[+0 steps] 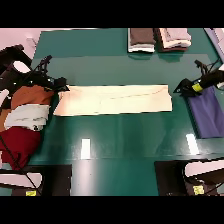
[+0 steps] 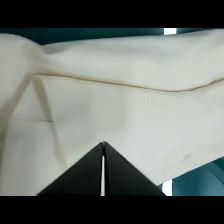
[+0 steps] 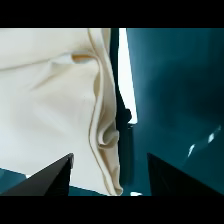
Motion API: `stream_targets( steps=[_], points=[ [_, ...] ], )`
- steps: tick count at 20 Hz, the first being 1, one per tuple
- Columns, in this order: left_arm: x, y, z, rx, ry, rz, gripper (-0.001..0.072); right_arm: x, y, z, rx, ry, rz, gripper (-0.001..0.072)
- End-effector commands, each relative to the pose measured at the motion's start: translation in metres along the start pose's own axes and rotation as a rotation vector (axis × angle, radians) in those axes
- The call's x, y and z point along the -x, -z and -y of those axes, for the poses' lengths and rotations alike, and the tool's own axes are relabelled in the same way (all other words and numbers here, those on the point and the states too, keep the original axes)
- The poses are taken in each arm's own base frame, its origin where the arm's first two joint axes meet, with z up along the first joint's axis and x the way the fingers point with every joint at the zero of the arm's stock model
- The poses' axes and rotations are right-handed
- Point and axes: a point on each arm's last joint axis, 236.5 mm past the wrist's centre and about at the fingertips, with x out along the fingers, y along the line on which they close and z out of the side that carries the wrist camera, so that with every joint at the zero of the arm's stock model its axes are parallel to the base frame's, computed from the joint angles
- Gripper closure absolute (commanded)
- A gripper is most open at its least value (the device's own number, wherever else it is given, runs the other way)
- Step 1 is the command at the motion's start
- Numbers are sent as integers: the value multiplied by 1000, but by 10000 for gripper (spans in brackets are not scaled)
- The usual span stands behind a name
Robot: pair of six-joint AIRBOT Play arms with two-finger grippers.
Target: Fold the shirts.
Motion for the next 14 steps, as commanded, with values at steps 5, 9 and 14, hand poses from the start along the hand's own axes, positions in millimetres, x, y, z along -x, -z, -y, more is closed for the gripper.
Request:
stream_targets(
  steps=[5, 9, 14],
  points=[
    [-35, 7, 79, -111, 54, 16, 685, -58, 14, -25, -80, -243, -60, 172],
    [-56, 18, 108, -125, 75, 1, 685, -73, 14, -40, 5, -227, -64, 478],
    [-87, 20, 145, -162, 109, -6, 686, -14, -13, -73, 159, -216, 84, 694]
  ],
)
